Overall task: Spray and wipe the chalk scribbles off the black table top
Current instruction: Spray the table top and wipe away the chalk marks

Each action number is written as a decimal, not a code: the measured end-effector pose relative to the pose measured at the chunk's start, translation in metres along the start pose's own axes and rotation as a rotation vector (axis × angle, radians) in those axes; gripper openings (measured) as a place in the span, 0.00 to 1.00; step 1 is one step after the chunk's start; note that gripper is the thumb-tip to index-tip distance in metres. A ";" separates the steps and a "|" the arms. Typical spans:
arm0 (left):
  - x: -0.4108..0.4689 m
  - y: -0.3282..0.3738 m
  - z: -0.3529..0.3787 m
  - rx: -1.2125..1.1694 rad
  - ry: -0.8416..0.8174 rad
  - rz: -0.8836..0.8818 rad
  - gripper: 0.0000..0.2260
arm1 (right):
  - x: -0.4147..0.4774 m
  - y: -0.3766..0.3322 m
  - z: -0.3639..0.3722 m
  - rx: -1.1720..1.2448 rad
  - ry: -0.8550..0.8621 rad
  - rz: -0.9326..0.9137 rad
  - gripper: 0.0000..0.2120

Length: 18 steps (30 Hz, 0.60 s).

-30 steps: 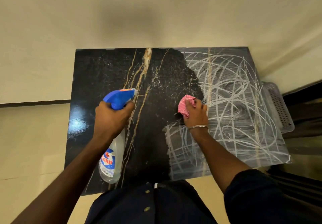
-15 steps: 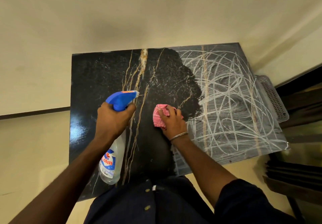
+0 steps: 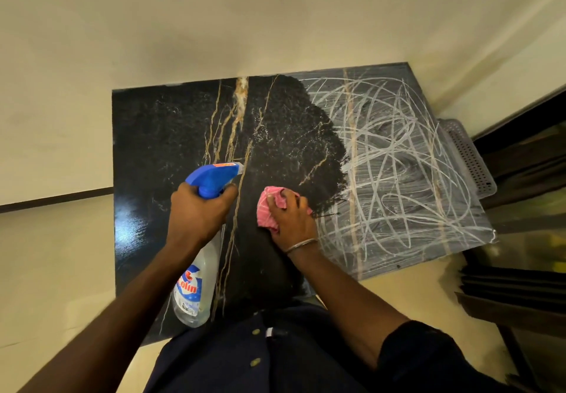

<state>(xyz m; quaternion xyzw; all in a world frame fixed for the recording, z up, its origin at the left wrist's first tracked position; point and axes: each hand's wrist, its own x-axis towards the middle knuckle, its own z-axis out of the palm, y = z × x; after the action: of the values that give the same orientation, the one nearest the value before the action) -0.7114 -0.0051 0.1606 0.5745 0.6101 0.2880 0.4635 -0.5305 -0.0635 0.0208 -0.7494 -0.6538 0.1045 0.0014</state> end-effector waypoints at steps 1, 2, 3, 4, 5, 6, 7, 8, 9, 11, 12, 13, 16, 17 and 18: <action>0.000 0.001 0.002 0.003 -0.004 0.005 0.04 | -0.004 -0.002 0.001 -0.012 -0.015 -0.045 0.35; -0.001 0.003 0.003 0.005 -0.009 0.011 0.04 | -0.005 0.001 0.002 -0.008 -0.026 -0.081 0.35; -0.001 0.004 0.004 0.005 -0.016 0.016 0.04 | -0.005 0.008 0.001 0.006 -0.030 -0.105 0.35; -0.001 0.005 0.004 0.004 -0.024 0.020 0.04 | -0.003 0.020 -0.001 0.020 -0.025 -0.107 0.34; -0.002 0.006 0.005 0.005 -0.030 0.025 0.04 | -0.002 0.034 -0.003 0.032 -0.011 -0.076 0.33; -0.002 0.007 0.005 0.008 -0.030 0.029 0.05 | 0.000 0.050 -0.007 0.039 0.007 -0.010 0.32; -0.003 0.007 0.004 0.009 -0.030 0.033 0.05 | 0.002 0.066 -0.011 0.044 0.020 0.074 0.31; -0.004 0.007 0.003 0.011 -0.032 0.037 0.06 | 0.004 0.080 -0.015 0.049 0.028 0.158 0.30; -0.005 0.008 0.002 0.011 -0.035 0.041 0.06 | 0.005 0.092 -0.018 0.050 0.022 0.228 0.29; -0.007 0.008 0.001 0.015 -0.037 0.047 0.06 | 0.007 0.103 -0.020 0.029 0.008 0.319 0.30; -0.007 0.009 0.000 0.017 -0.036 0.050 0.07 | 0.007 0.101 -0.020 0.018 0.019 0.342 0.30; -0.008 0.009 0.000 0.020 -0.035 0.053 0.07 | 0.006 0.095 -0.020 0.015 0.041 0.356 0.31; -0.010 0.008 0.003 0.026 -0.045 0.054 0.06 | -0.003 0.055 -0.011 0.014 0.088 0.323 0.33; -0.011 0.008 0.004 0.028 -0.048 0.050 0.06 | -0.008 0.038 -0.005 0.025 0.091 0.280 0.33; -0.011 0.008 0.006 0.029 -0.049 0.042 0.06 | -0.014 0.019 0.000 0.045 0.093 0.232 0.34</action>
<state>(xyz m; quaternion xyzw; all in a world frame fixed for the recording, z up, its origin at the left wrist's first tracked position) -0.7039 -0.0152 0.1680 0.6007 0.5906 0.2746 0.4636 -0.5133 -0.0804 0.0208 -0.8239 -0.5594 0.0839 0.0366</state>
